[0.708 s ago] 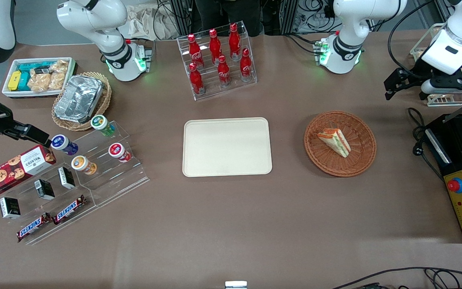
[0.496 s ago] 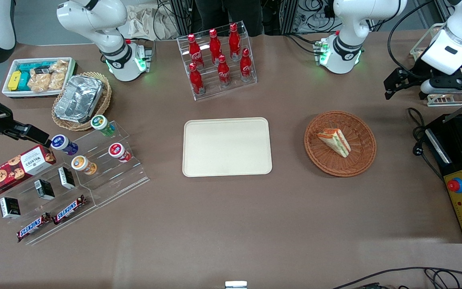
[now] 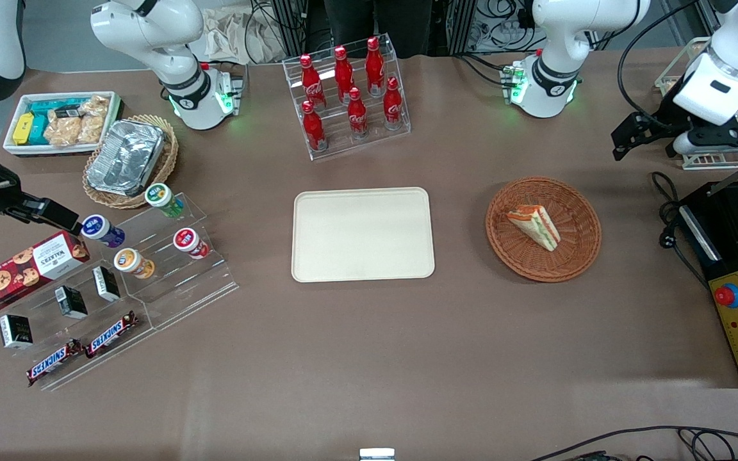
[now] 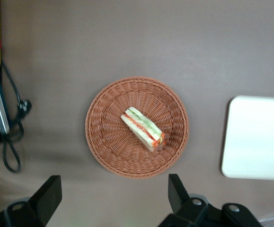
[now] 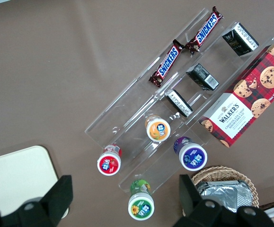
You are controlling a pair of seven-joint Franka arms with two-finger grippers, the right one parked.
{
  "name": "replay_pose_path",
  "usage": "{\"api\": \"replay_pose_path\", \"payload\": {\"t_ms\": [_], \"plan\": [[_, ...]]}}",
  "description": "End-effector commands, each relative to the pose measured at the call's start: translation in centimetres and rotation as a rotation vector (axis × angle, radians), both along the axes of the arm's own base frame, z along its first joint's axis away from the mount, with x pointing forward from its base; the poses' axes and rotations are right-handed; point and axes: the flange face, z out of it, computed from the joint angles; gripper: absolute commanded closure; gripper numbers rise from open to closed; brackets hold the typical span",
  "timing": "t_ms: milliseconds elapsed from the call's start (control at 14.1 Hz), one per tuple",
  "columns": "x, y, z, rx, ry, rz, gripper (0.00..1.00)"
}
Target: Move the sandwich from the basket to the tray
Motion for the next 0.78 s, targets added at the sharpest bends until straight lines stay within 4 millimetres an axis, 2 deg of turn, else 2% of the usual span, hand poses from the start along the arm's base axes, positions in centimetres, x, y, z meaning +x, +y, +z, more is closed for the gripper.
{"api": "replay_pose_path", "payload": {"t_ms": [0, 142, 354, 708], "plan": [[0.2, -1.0, -0.8, -0.002, 0.031, 0.158, 0.00], [0.1, -1.8, -1.9, 0.003, 0.048, 0.259, 0.00], [0.6, -4.2, -4.2, 0.037, 0.088, 0.437, 0.00], [2.4, -7.4, -11.2, 0.084, 0.181, 0.607, 0.00]]}}
